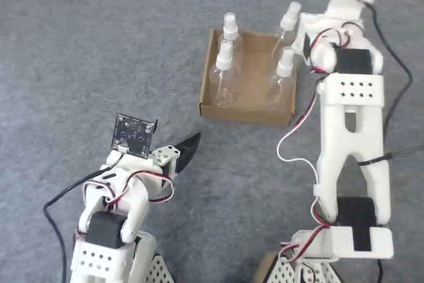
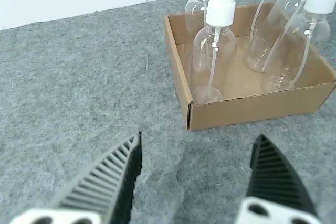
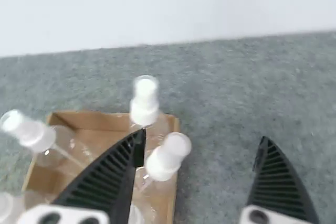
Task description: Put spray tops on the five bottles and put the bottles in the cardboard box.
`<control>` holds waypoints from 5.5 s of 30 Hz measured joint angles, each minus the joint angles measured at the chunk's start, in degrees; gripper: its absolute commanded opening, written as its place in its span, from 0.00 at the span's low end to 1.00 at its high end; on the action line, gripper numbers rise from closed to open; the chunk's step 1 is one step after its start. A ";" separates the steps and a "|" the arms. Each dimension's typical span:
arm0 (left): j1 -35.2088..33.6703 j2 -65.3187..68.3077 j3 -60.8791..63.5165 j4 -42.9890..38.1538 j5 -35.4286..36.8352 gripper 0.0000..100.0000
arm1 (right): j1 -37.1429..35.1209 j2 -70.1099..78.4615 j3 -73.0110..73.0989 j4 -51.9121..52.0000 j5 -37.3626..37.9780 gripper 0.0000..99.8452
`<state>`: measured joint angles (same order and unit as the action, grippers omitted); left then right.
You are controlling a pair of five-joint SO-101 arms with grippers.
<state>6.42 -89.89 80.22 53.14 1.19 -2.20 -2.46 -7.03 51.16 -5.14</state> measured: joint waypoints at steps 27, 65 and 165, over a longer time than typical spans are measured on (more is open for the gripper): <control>0.00 0.00 0.00 0.00 0.00 0.31 | -0.26 8.18 0.88 -4.84 1.93 0.24; 0.00 0.00 0.00 0.00 0.00 0.31 | -0.44 8.18 0.88 -4.13 1.93 0.17; -3.16 0.00 0.00 -1.58 0.00 0.31 | -6.33 8.18 0.88 -4.13 7.38 0.07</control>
<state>3.25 -89.89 80.22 51.56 1.19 -8.53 5.71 -6.15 47.03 2.24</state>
